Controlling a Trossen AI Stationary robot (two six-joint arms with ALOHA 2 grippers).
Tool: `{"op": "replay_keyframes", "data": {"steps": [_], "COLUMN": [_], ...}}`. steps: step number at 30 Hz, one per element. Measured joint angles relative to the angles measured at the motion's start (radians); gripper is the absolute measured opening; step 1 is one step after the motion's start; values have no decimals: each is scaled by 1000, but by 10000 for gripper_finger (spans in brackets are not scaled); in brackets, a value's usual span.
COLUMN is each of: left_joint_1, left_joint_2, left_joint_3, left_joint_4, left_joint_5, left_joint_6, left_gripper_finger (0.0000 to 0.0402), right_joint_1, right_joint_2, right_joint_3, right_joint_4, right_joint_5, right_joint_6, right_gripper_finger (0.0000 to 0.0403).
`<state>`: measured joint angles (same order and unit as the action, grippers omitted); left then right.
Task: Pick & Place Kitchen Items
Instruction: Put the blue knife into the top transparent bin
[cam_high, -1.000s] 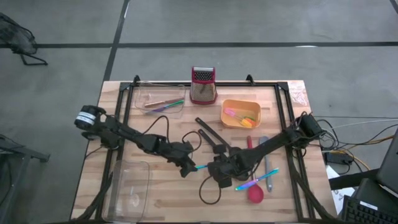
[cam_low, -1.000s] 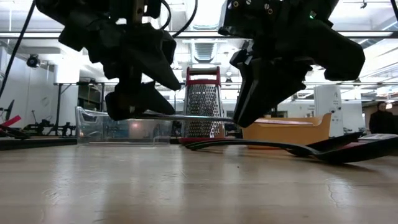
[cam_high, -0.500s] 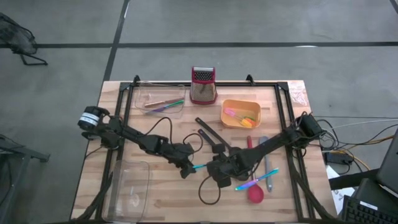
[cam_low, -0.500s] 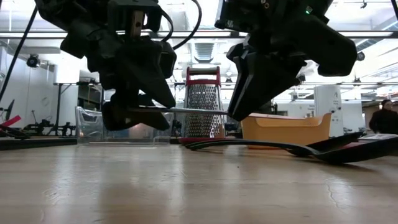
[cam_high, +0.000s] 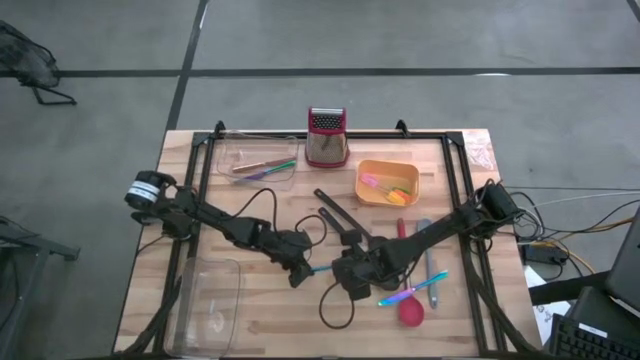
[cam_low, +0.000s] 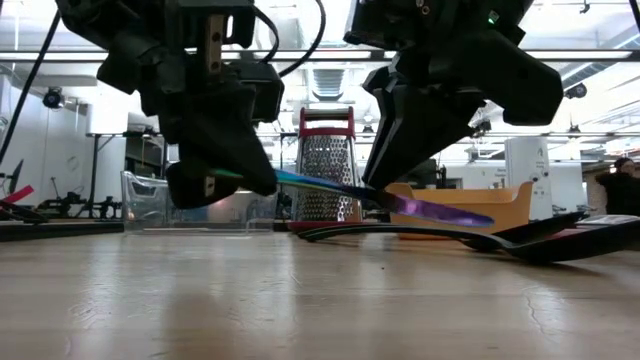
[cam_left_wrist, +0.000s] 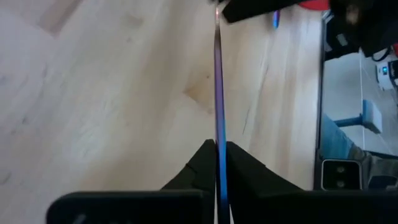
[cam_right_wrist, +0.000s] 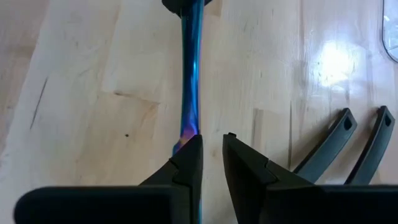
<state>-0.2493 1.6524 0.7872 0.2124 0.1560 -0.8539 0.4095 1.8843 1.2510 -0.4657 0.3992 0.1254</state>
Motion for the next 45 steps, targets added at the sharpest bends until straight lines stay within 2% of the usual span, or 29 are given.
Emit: {"op": "replay_keyframes", "data": {"steps": [8, 14, 18, 23, 28, 33, 40, 45], "left_joint_1": [4, 8, 18, 43, 76, 207, 478, 608], "left_joint_2": [-2, -50, -150, -346, -553, -684, -699, -661], "left_joint_3": [0, 0, 0, 0, 0, 0, 0, 0], "left_joint_4": [-6, -60, -177, -490, -715, -861, -967, -1005], "left_joint_5": [-28, -59, -132, -336, -614, -715, -627, -602], "left_joint_6": [0, 14, 49, 66, 68, 177, 297, 514], "left_gripper_finger": [17, 17, 18, 18, 18, 18, 18, 22], "right_joint_1": [-2, 0, 3, 17, 23, 23, 31, 39], "right_joint_2": [-7, -96, -197, -302, -369, -386, -379, -379], "right_joint_3": [0, 6, -28, -97, -199, -274, -301, -307], "right_joint_4": [-11, -161, -186, -162, -61, 28, 38, 39], "right_joint_5": [-1, 102, 103, 103, 106, 107, 100, 98], "right_joint_6": [-24, 52, 135, 195, 212, 211, 216, 214], "right_gripper_finger": [36, 59, 74, 88, 93, 81, 55, 42]}}
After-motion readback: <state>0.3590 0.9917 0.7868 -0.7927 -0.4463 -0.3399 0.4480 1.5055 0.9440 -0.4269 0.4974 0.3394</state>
